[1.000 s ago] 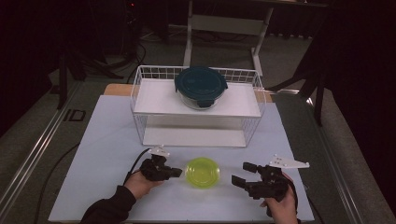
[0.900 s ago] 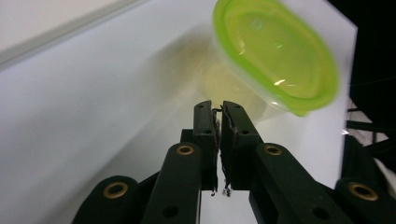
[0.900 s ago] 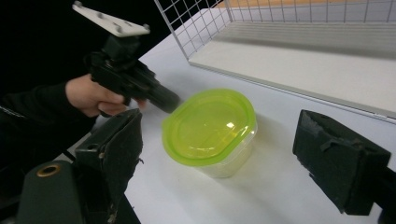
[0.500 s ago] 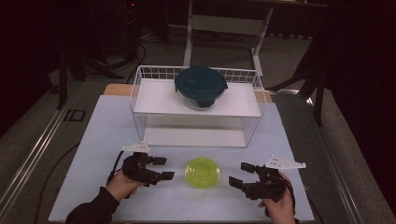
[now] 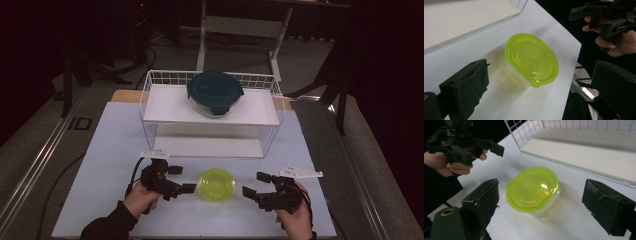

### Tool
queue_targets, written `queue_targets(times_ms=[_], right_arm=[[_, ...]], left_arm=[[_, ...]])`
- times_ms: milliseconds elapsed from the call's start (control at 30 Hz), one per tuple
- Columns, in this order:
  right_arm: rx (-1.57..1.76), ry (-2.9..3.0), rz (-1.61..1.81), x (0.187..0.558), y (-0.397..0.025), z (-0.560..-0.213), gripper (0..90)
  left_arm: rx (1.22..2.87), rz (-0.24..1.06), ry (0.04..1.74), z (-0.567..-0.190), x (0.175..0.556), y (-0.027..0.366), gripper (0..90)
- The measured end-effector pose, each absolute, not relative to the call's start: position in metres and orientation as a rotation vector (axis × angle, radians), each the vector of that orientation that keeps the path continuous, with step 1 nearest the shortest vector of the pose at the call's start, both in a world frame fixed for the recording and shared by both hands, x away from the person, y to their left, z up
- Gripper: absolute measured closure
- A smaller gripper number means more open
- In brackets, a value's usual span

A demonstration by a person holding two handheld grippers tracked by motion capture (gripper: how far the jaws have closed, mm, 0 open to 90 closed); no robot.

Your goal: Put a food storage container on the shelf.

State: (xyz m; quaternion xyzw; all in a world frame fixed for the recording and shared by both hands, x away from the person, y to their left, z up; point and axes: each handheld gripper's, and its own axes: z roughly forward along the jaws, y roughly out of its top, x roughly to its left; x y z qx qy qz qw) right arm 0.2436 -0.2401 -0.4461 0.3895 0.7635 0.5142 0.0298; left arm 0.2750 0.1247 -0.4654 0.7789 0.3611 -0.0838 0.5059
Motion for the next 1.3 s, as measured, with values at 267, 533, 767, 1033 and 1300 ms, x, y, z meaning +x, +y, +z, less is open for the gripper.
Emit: queue_targets(times_ms=[267,533,767,1033,1300], right_arm=[[1.364,2.435,1.495,0.261,-0.225,-0.456,15.9],[1.532,2.455,1.468,0.273,-0.219,-0.47,30.8],[1.729,2.464,1.408,0.28,-0.214,-0.482,50.8],[1.916,2.457,1.394,0.286,-0.214,-0.495,62.6],[1.968,2.467,1.438,0.287,-0.212,-0.497,74.2]], left_arm=[[1.832,-0.251,1.001,-0.482,0.283,0.115,3.6],[1.81,-0.318,1.107,-0.494,0.292,0.108,18.5],[1.814,-0.394,1.217,-0.506,0.298,0.103,43.4],[1.818,-0.48,1.211,-0.51,0.298,0.099,65.4],[1.808,-0.46,1.21,-0.508,0.295,0.098,72.9]])
